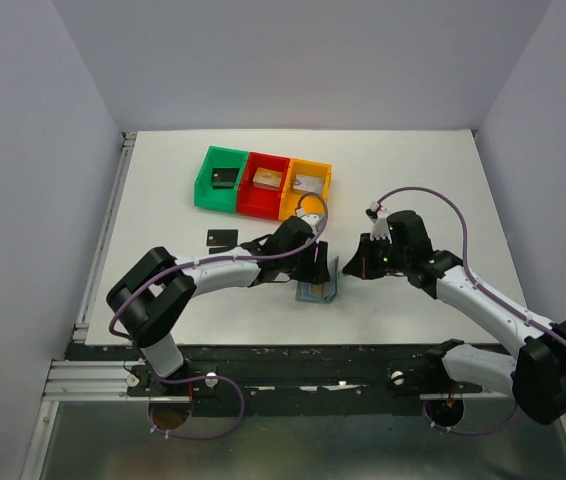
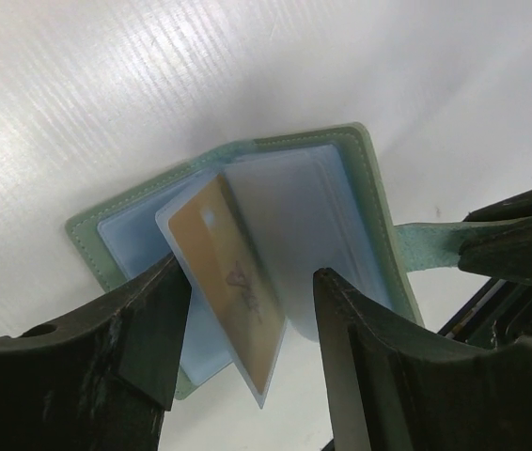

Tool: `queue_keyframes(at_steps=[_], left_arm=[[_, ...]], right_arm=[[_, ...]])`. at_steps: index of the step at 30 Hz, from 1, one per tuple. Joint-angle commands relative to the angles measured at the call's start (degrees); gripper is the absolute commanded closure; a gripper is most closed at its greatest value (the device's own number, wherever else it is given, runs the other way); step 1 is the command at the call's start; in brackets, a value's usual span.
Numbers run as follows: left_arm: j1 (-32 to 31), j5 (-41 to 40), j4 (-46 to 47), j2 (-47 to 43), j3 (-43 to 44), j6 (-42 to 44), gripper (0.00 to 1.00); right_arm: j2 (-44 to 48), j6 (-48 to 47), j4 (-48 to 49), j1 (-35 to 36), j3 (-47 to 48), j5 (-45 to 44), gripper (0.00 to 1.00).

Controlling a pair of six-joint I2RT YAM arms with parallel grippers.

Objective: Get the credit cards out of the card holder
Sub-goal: Remove the credit card from the card holder.

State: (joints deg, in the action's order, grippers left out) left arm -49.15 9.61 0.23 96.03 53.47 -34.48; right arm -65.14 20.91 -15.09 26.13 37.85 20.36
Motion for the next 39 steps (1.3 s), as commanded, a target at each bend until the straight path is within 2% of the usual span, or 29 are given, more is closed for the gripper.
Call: queue_keyframes(at_steps=[1,12,17,18,23,24,26,29,33,37,39], left_arm=[[-0.3,-3.5,-2.9,-1.5,0.4,1.3,0.35],[-1.0,-4.9,-5.9,0.4,3.1,2.7,0.51],[-2.0,-6.8,-8.4,1.8,5.2,4.0,0.53],[-2.3,-7.2,-9.0,2.1,5.7,4.2,0.53],[-3.5,-9.1,-13.0,4.4,9.1,6.0,0.52],[-3.7,-10.9,-13.4,4.9,9.7,6.2,0.52],[-3.9,-11.4,-14.2,5.5,10.3,6.4,0.52],[-3.9,-11.7,-14.4,5.9,10.6,6.3,0.52],[-4.1,-12.6,-14.5,5.6,10.2,5.9,0.51],[-4.0,-13.4,-14.5,4.3,9.0,5.4,0.52],[-4.0,-14.0,-15.0,3.7,8.7,5.3,0.52]], right_arm=[[-0.4,-0.3,-0.8,-0.2,-0.5,-2.3,1.0],[-0.4,2.3,-1.9,-0.2,-2.7,-7.6,1.0],[-0.5,3.5,-2.7,-0.2,-3.3,-9.3,1.0],[-0.5,3.6,-2.8,-0.2,-3.3,-9.5,0.97],[0.5,4.6,-4.3,-0.2,-3.0,-11.2,0.56],[1.0,4.8,-4.9,-0.2,-2.9,-12.1,0.5],[2.6,5.0,-6.2,-0.2,-2.6,-13.8,0.45],[6.7,4.8,-7.3,-0.2,-2.2,-14.9,0.44],[9.7,4.8,-2.7,-0.2,-3.2,-7.9,0.51],[5.3,4.8,-0.5,-0.1,-1.8,-3.0,0.61],[2.6,5.1,1.3,-0.1,-1.9,-0.2,0.64]])
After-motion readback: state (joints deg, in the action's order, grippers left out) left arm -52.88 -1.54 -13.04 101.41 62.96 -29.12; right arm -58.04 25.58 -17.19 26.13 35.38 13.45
